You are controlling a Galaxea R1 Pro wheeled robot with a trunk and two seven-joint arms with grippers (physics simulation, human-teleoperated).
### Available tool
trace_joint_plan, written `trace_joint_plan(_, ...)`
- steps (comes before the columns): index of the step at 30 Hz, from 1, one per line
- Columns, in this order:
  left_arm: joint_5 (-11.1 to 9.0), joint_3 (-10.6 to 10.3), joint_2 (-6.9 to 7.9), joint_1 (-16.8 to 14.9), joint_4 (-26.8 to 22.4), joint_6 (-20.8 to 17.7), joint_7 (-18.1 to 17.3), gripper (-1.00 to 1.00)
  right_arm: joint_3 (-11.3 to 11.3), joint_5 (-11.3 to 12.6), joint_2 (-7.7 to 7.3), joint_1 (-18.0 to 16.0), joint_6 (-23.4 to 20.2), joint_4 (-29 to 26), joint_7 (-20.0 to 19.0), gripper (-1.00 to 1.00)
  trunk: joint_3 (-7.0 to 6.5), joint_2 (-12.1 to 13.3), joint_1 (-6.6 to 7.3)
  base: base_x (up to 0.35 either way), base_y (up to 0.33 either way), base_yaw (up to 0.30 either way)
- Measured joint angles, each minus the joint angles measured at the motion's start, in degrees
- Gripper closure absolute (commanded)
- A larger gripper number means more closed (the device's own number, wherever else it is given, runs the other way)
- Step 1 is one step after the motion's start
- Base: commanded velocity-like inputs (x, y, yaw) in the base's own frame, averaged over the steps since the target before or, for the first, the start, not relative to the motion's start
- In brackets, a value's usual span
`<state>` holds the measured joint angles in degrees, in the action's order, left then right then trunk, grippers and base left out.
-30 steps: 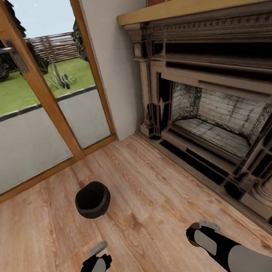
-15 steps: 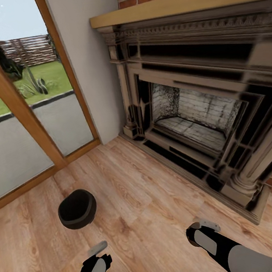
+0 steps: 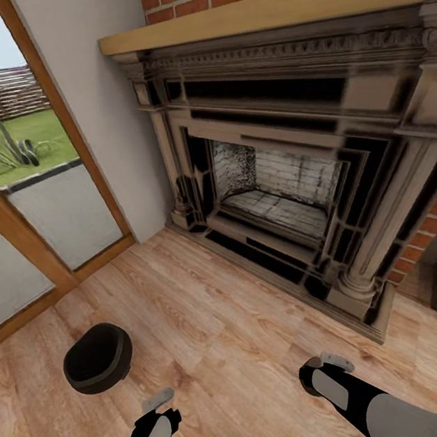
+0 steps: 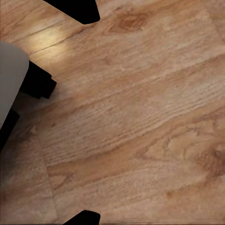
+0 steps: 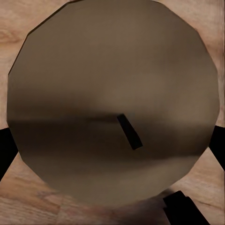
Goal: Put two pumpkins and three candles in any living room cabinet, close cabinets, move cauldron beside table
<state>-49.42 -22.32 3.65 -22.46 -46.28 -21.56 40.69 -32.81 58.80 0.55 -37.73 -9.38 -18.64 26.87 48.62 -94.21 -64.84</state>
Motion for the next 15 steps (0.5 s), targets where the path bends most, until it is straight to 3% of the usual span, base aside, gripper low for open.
trace_joint_plan(15, 0.0, 0.0, 0.03, 0.0, 0.0, 0.0, 0.0, -1.00, 0.0, 0.0, 0.00, 0.0, 0.0, 0.0, 0.0, 1.00, -0.66, 0.0, 0.00, 0.000, 0.000, -0.277)
